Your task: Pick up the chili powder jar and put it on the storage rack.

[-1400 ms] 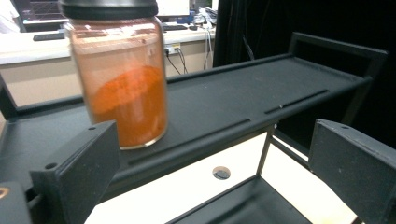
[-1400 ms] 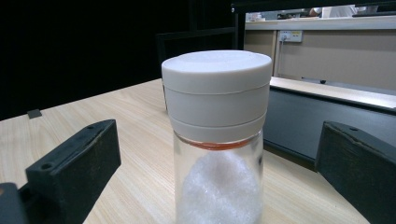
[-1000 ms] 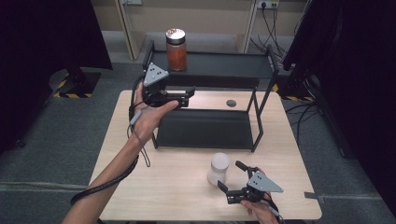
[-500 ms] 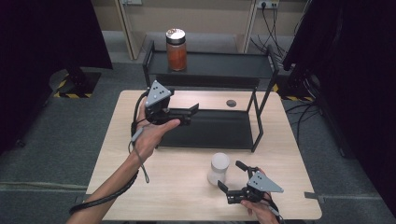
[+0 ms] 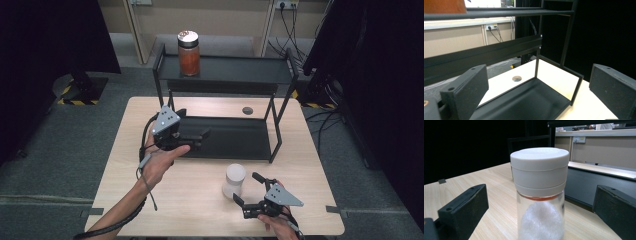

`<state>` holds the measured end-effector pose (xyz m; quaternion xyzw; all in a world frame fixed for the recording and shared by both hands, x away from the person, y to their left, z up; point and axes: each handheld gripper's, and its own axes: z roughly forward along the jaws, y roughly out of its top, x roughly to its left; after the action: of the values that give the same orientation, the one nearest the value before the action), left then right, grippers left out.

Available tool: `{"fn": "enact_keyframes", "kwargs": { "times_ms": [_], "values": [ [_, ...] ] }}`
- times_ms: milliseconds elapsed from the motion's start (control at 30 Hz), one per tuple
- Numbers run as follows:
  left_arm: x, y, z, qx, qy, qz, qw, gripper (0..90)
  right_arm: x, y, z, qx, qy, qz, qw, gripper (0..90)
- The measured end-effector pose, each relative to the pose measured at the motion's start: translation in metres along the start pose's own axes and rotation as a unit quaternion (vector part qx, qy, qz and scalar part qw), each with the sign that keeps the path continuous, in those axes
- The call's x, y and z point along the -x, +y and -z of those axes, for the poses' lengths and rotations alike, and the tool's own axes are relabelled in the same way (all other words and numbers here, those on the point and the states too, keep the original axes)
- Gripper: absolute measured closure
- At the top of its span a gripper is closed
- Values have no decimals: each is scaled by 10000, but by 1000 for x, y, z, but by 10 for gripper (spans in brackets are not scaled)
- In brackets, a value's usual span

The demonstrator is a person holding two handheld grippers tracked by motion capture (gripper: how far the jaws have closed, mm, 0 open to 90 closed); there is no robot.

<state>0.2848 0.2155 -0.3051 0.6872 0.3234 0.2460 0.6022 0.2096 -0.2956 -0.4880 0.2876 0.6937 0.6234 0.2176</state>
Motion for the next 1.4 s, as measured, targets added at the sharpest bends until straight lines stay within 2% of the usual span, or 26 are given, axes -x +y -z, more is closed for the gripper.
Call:
{"fn": "enact_keyframes", "kwargs": {
  "times_ms": [200,400,600,700,1067,1400],
  "values": [
    [3,-20,6,55,-104,71,9999,18,0,0,0,15,-7,8,10000,3],
    [8,-39,16,109,-81,3,9999,18,0,0,1,24,-10,8,10000,4],
    [9,-57,21,68,-111,62,9999,18,0,0,0,16,-4,14,10000,3],
    [11,-67,24,58,-76,-5,10000,18,0,0,0,18,-5,6,10000,3],
    [14,-92,28,36,-183,50,9998,22,0,0,1,33,-14,-11,10000,3],
    [14,-116,33,-10,-198,149,9997,22,-1,0,0,29,-14,-4,10000,3]
  ]
}}
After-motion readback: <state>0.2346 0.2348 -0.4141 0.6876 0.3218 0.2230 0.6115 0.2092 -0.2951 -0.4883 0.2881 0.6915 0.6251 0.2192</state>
